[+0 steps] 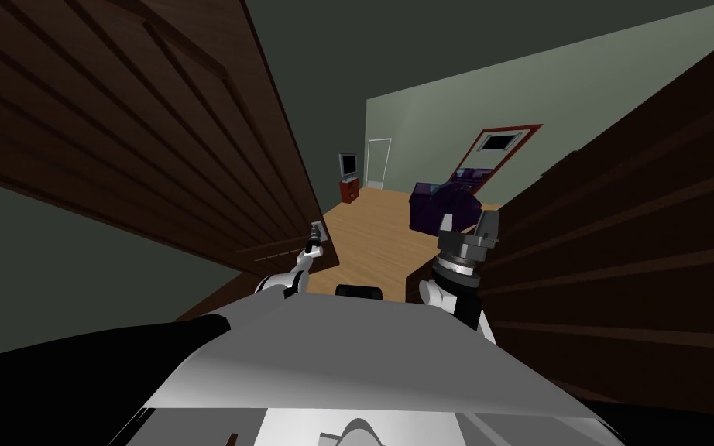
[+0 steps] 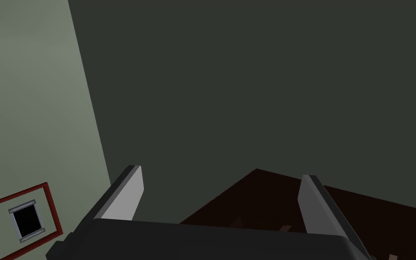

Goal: Push the door open

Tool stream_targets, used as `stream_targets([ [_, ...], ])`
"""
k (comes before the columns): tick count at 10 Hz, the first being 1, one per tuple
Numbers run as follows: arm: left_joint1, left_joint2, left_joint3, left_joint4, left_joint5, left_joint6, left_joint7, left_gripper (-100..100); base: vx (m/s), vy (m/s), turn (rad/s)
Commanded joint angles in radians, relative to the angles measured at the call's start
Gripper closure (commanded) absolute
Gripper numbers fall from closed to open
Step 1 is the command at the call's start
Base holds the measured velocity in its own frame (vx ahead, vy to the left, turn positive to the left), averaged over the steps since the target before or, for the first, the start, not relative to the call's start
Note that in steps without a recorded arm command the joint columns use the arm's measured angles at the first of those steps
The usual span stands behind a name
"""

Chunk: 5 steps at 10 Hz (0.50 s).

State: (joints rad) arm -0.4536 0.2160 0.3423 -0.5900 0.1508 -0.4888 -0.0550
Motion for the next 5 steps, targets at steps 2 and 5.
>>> stream_targets([
  [2,0.002,0.018,0.014,0.010,-0.001,-0.006,0.005,100,0.210,-0.073,0.180],
  [5,-0.001,0.024,0.020,0.017,-0.002,-0.009,0.008,100,0.180,-0.054,0.121],
])
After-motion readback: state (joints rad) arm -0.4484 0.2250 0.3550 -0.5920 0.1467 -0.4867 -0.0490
